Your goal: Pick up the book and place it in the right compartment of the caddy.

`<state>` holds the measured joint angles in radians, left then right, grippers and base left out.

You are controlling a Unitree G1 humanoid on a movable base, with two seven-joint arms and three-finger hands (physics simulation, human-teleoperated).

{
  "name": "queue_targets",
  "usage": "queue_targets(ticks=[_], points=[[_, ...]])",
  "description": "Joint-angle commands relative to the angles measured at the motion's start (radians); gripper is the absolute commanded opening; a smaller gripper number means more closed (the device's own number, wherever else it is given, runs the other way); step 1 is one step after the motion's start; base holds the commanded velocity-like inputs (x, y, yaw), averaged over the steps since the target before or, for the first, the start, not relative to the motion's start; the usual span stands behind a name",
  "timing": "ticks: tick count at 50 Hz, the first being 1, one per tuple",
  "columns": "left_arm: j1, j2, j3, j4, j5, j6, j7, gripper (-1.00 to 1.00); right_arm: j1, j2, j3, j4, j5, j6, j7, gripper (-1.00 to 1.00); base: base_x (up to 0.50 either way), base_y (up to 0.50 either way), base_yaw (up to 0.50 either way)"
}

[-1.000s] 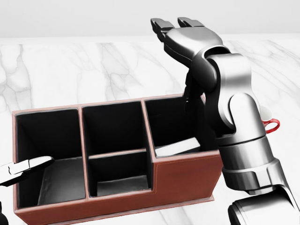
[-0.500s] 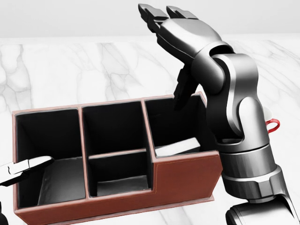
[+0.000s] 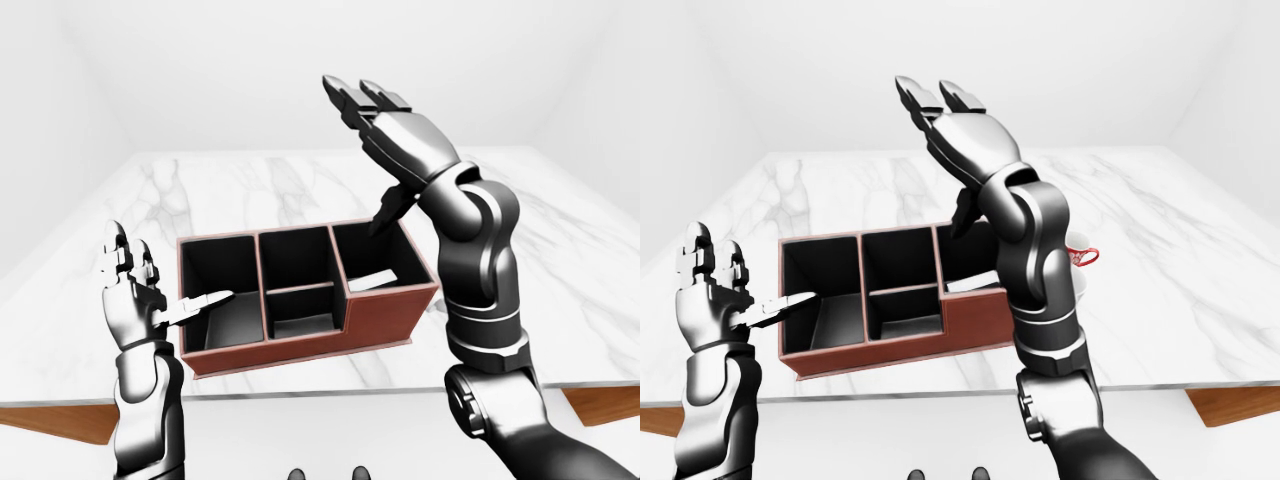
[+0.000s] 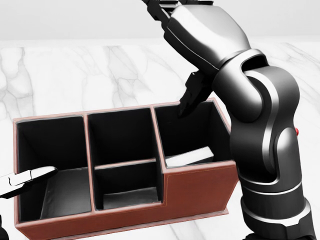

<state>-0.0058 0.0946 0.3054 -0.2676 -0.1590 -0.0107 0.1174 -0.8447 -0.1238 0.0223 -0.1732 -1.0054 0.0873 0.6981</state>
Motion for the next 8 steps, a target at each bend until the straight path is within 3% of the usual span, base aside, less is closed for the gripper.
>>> queue_targets(ticks=[1,8], points=[[0.000,0.000,0.000,-0.002,0.000,0.003,0.000,1.00,0.020,0.011,-0.006,-0.126,0.008,0.000,0.000,1.00,0.00,0.00,0.00],[0.001,-0.001,-0.001,-0.001,0.002,0.000,0.000,1.00,0.052,-0.001,-0.013,-0.212,0.030,0.000,0.000,1.00,0.00,0.00,0.00]])
